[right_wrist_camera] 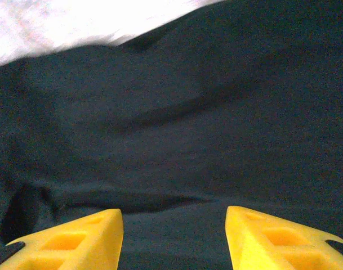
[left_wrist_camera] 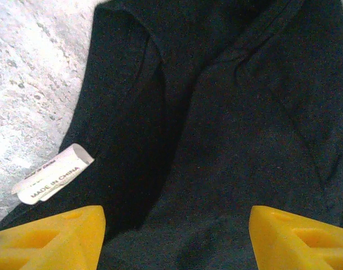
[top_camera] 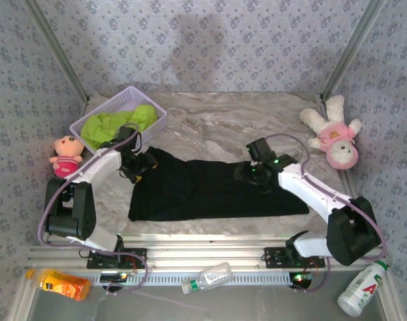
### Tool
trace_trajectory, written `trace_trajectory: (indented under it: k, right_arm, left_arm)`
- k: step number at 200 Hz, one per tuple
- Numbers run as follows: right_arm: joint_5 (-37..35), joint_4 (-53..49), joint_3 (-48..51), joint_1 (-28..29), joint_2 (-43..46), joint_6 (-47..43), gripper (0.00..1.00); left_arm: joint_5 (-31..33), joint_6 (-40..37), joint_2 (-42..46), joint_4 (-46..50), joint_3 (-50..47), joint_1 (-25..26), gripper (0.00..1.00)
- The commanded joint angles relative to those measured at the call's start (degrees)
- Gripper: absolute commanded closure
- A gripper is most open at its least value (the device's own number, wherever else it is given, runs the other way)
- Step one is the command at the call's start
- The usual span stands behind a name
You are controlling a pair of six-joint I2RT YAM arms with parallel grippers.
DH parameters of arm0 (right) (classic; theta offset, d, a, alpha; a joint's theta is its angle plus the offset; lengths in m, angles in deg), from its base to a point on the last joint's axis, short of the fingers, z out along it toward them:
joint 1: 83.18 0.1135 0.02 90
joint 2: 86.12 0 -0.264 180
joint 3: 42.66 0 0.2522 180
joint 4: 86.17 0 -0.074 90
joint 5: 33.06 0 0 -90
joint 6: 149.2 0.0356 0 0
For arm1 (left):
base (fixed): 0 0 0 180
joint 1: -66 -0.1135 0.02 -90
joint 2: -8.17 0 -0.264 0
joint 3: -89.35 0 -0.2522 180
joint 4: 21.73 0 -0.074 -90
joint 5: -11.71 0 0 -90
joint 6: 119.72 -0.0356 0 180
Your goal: Fold and stack the mixed laundry pile
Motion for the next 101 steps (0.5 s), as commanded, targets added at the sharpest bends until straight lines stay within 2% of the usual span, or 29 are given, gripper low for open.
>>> trace_trajectory:
  k: [1, 39, 71, 101]
  right_arm:
    - [-0.36, 7.25, 1.28, 7.9, -2.05, 3.53, 0.47]
    - [-4.05, 13.83, -1.66, 21.1, -10.29, 4.08, 0.42]
    - [-3.04, 15.05, -9.79, 25.73, -19.79, 1.46, 0.41]
    - [-2.85, 11.66, -19.53, 27.96, -27.68, -2.08, 0.42]
  left_arm:
    - [-1.63, -3.98, 1.95, -2.11, -1.44, -0.86, 0.31]
    - [-4.94, -3.82, 3.63, -4.5, -4.2, -4.34, 0.29]
    - [-9.24, -4.31, 5.94, -4.74, -6.2, -8.1, 0.28]
    - [-13.69, -6.19, 6.45, -5.14, -7.04, -9.69, 0.27]
